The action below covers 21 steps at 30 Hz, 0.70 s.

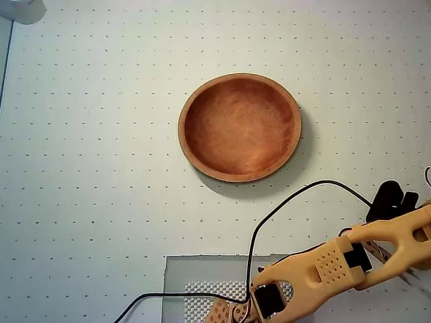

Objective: Grasp a clothespin and put it in the bowl.

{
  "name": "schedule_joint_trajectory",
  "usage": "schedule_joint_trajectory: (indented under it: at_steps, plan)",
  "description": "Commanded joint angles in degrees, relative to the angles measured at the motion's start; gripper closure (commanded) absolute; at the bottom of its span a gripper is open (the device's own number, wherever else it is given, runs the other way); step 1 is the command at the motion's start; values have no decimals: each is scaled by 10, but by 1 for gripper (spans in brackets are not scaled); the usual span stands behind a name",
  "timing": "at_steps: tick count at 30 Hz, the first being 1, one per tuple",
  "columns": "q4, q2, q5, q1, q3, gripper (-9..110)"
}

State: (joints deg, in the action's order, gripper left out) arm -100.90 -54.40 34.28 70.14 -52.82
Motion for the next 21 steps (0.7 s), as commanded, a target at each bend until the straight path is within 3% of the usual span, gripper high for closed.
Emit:
schedule_joint_trajectory:
  at_steps: [1,21]
  plan:
    - [-16,-18,-33,4,6,52]
    - [-15,57,-51,40,1,52]
